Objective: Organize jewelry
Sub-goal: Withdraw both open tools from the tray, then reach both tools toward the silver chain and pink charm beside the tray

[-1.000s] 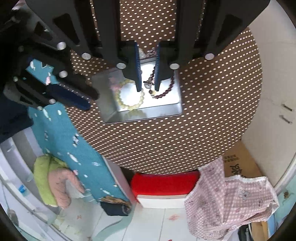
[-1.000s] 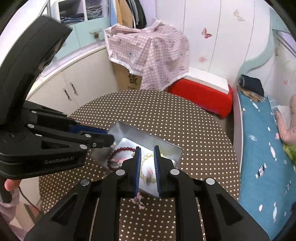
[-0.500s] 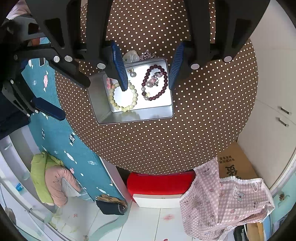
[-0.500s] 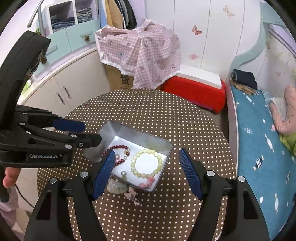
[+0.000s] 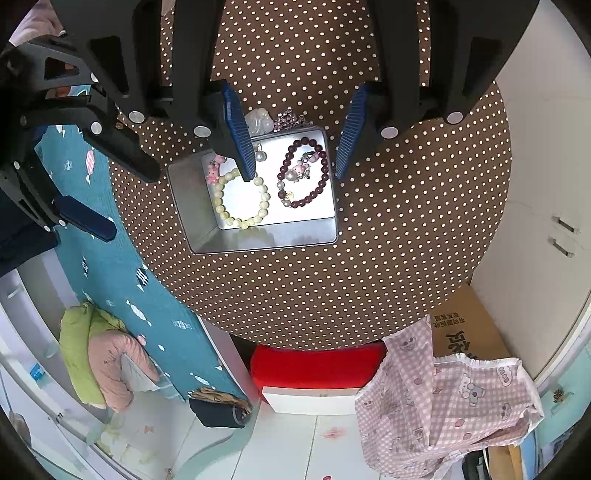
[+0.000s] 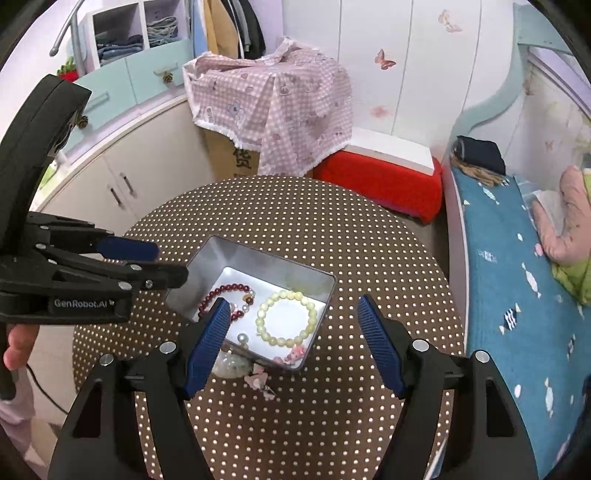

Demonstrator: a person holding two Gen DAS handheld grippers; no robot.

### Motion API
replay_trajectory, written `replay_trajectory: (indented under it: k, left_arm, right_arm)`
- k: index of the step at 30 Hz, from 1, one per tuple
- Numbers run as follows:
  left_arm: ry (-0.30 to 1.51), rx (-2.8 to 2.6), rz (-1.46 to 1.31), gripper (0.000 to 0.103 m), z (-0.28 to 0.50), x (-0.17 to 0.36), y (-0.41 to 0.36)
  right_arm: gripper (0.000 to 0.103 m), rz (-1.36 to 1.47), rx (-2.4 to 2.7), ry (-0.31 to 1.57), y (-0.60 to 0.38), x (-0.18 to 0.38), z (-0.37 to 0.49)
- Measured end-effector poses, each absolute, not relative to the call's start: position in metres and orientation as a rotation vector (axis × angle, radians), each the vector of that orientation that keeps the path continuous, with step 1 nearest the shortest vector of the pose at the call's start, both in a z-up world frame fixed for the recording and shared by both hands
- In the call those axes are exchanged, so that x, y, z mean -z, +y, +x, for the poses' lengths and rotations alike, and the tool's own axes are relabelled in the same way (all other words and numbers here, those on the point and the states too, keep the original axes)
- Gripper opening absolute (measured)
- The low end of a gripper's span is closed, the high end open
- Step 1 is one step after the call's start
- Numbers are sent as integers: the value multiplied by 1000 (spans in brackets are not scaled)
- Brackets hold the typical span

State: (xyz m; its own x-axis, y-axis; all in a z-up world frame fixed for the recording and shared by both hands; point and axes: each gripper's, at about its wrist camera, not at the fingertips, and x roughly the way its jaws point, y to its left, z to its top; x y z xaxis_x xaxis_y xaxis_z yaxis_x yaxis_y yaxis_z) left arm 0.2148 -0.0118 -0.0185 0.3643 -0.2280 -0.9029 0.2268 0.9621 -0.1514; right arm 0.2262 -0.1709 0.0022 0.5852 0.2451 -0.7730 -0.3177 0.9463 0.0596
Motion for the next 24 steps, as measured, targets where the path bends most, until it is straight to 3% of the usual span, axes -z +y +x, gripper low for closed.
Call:
replay_trajectory:
  k: [15, 24]
  left_arm:
    - [1161, 282, -8, 44, 190, 23, 10]
    - [1203, 270, -12, 44, 159, 49, 31]
  right_arm:
    - [69, -140, -338, 899, -165, 16, 186]
    - [69, -190, -352, 993, -158, 67, 166]
